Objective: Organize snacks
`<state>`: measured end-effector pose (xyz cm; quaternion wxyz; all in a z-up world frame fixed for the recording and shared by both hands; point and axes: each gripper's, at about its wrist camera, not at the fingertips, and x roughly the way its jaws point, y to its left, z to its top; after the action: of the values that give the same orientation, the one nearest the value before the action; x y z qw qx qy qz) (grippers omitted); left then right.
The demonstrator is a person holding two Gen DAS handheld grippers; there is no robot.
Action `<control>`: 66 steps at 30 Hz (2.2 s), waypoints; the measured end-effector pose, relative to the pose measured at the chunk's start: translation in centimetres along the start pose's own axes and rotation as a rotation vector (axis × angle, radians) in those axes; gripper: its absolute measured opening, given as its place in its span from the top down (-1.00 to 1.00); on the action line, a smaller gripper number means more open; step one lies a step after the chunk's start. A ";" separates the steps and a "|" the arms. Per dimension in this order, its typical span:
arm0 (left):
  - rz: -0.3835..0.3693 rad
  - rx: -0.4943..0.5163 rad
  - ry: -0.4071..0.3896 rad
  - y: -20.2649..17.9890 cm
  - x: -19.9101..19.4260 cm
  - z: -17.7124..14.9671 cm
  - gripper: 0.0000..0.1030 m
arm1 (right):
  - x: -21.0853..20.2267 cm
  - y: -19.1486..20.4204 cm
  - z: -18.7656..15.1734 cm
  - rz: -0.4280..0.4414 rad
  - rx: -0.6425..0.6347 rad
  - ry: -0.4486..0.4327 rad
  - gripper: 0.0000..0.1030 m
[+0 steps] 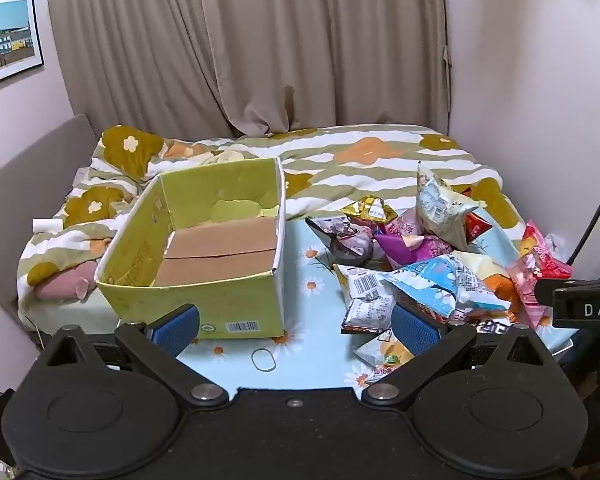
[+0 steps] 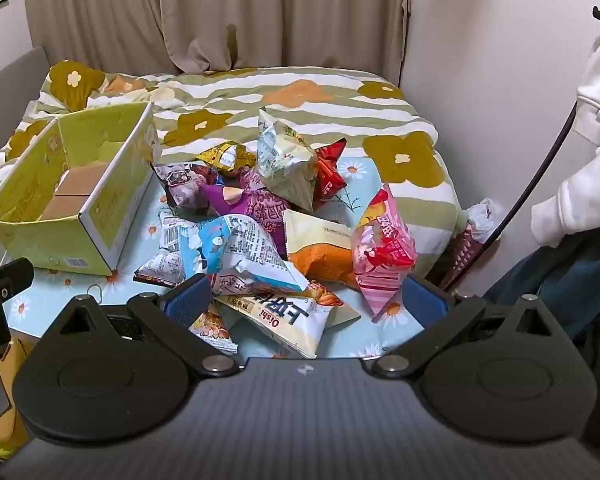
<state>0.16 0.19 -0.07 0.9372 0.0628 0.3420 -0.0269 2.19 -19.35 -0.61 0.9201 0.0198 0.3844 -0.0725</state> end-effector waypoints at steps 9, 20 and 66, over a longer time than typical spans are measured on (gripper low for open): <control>0.008 0.012 -0.015 -0.2 -0.1 0.3 -1.00 | -0.1 -0.3 0.1 -0.002 0.009 0.003 -1.00; 0.014 0.002 -0.016 -0.2 0.0 0.3 -1.00 | -0.4 -0.6 0.0 -0.008 0.020 -0.013 -1.00; 0.010 -0.017 -0.003 -0.7 0.1 0.7 -1.00 | -0.3 -0.7 0.2 -0.003 0.013 -0.012 -1.00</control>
<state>0.65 -0.62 0.35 0.9383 0.0562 0.3406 -0.0193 2.06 -20.02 -0.26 0.9222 0.0248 0.3783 -0.0763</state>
